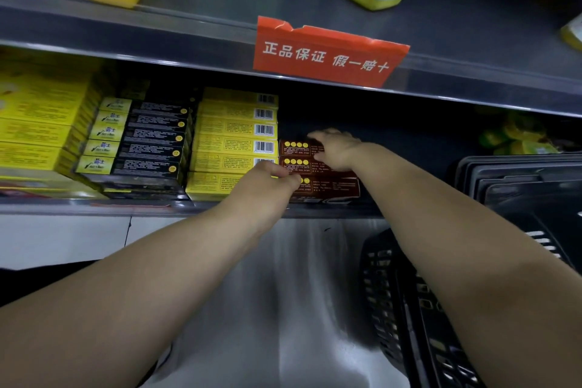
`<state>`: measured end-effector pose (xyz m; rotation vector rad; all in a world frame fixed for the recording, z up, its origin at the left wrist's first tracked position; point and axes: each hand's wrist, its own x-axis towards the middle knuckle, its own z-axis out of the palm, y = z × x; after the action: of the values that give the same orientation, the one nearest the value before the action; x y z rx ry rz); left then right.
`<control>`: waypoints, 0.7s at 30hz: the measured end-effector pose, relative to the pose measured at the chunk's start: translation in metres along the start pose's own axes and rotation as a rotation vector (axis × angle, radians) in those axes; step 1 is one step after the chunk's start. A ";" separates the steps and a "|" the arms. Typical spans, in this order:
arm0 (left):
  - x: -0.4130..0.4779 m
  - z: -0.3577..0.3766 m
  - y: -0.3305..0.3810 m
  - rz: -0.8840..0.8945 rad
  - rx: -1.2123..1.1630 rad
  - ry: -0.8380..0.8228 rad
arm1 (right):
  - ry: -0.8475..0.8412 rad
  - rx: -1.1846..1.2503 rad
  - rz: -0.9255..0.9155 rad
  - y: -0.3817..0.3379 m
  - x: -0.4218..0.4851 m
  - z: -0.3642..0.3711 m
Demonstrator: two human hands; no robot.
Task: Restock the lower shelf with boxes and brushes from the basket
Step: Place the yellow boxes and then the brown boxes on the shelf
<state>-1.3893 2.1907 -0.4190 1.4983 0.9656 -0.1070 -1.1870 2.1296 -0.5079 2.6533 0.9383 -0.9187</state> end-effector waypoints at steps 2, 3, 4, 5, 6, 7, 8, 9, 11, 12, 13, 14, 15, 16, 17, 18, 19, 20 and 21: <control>-0.002 0.001 0.001 0.019 0.021 -0.017 | -0.013 0.008 0.159 0.006 -0.003 -0.005; -0.004 0.003 0.002 0.035 0.035 -0.026 | -0.045 -0.001 0.208 0.008 -0.008 -0.007; -0.006 0.006 0.003 0.058 0.055 -0.033 | -0.090 -0.008 0.207 0.009 -0.014 -0.009; -0.008 0.009 0.006 0.086 0.081 -0.038 | -0.130 -0.009 0.170 0.008 -0.021 -0.012; -0.011 0.013 0.008 0.125 0.107 -0.045 | -0.144 -0.010 0.126 0.007 -0.029 -0.017; -0.014 0.018 0.011 0.173 0.129 -0.054 | -0.124 -0.015 0.089 0.005 -0.039 -0.024; -0.017 0.023 0.014 0.230 0.151 -0.069 | -0.077 -0.018 0.057 0.004 -0.051 -0.033; -0.021 0.029 0.018 0.290 0.179 -0.087 | -0.013 -0.010 0.032 0.003 -0.064 -0.044; -0.032 0.042 0.025 0.415 0.236 -0.129 | 0.117 0.136 -0.001 0.008 -0.098 -0.064; -0.036 0.048 0.027 0.481 0.270 -0.151 | 0.157 0.280 -0.026 0.014 -0.117 -0.071; -0.041 0.055 0.028 0.549 0.310 -0.167 | 0.183 0.447 -0.065 0.023 -0.139 -0.076; -0.047 0.062 0.029 0.616 0.350 -0.174 | 0.200 0.607 -0.109 0.033 -0.163 -0.079; -0.054 0.070 0.031 0.682 0.386 -0.177 | 0.218 0.736 -0.144 0.045 -0.186 -0.078; -0.060 0.078 0.033 0.749 0.417 -0.184 | 0.246 0.833 -0.165 0.058 -0.206 -0.076; -0.067 0.087 0.036 0.818 0.447 -0.203 | 0.283 0.912 -0.171 0.070 -0.224 -0.070; -0.073 0.097 0.038 0.888 0.489 -0.233 | 0.326 0.988 -0.161 0.083 -0.239 -0.063; -0.079 0.106 0.040 0.958 0.546 -0.267 | 0.368 1.063 -0.136 0.095 -0.250 -0.054; -0.084 0.116 0.041 1.024 0.611 -0.299 | 0.402 1.139 -0.097 0.109 -0.257 -0.045; -0.087 0.124 0.041 1.081 0.674 -0.327 | 0.423 1.200 -0.048 0.122 -0.263 -0.033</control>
<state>-1.3616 2.0468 -0.3616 2.3455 -0.2684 0.1195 -1.2554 1.9126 -0.3259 3.9609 0.5715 -1.2105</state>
